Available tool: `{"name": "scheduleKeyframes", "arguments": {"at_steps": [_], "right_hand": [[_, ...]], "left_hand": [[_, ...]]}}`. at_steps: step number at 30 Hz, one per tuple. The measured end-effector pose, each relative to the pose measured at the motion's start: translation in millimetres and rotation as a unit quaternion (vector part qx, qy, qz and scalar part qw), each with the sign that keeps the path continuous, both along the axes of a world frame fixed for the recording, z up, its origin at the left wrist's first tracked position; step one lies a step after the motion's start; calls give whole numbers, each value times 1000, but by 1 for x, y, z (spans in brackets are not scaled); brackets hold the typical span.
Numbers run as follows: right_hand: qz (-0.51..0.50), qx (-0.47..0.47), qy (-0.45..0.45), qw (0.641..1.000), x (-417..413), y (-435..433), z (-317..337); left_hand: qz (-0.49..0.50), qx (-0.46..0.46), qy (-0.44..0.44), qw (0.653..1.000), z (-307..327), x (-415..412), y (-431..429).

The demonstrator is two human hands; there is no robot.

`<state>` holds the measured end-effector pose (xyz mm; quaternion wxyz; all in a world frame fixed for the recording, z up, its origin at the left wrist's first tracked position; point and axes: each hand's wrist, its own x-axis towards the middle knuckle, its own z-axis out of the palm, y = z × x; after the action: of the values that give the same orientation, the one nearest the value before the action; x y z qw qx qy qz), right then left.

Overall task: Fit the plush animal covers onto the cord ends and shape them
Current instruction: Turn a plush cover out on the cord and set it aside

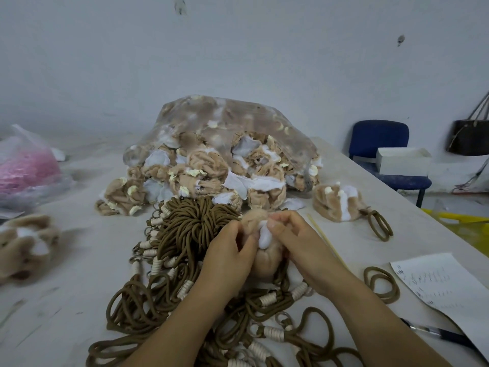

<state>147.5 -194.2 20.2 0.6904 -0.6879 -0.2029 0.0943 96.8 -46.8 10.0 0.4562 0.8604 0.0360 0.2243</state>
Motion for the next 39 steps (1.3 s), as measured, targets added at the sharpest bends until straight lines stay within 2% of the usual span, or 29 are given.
{"name": "scheduleKeyframes", "arguments": {"at_steps": [2,6,9,12,14,16,18,20,23,27,30,34,39], "right_hand": [[16,0,12,1000,0,-1,0],[-11,-113,-31,993,-1,0,0],[-77,-231,-112,963,0,2,2],[-113,-283,-180,935,0,4,0],[-116,-274,-183,937,1,2,-3],[-81,-188,-126,971,1,-1,0],[-45,-38,-39,997,0,-3,6],[-51,37,4,998,-1,-3,9],[-80,-71,-32,994,-2,-3,5],[-6,-132,-36,991,-8,0,3],[-43,-181,-109,977,-6,3,2],[-163,-122,-136,970,-2,2,4],[-172,-93,-162,967,1,1,3]], "left_hand": [[4,8,-14,1000,1,-1,0],[-14,43,-46,998,4,-4,1],[-41,140,-88,985,9,-7,-1],[-73,215,-116,967,10,-8,-4],[-84,168,-97,977,6,-7,-5],[-81,-1,-43,996,6,-7,-4],[-59,-178,0,982,5,-5,-3],[-44,-298,27,953,2,-1,-1],[-53,-407,37,911,2,2,0],[-44,-411,54,909,-1,5,0],[-40,-346,44,936,-3,5,0],[-44,-264,41,963,3,1,-6],[-39,-224,31,973,7,-1,-4]]}}
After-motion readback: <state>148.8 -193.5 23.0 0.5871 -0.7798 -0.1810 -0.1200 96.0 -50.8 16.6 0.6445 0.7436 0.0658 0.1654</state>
